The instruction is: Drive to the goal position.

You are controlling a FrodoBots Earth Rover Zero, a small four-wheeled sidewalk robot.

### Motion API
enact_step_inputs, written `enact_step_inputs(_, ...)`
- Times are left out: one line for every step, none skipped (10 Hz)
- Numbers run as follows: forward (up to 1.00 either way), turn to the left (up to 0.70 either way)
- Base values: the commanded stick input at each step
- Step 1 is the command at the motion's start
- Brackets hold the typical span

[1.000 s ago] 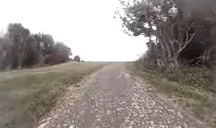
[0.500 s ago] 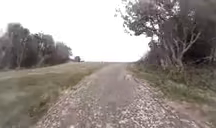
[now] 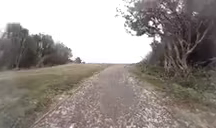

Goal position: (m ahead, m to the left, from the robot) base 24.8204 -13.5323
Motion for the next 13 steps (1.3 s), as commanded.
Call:
enact_step_inputs(0.6,0.0)
enact_step_inputs(0.6,0.0)
enact_step_inputs(0.6,0.0)
enact_step_inputs(0.6,0.0)
enact_step_inputs(0.6,0.0)
enact_step_inputs(0.6,0.0)
enact_step_inputs(0.6,0.0)
enact_step_inputs(0.6,0.0)
enact_step_inputs(0.6,0.0)
enact_step_inputs(0.6,-0.01)
enact_step_inputs(0.6,-0.02)
enact_step_inputs(0.6,-0.11)
enact_step_inputs(0.6,-0.15)
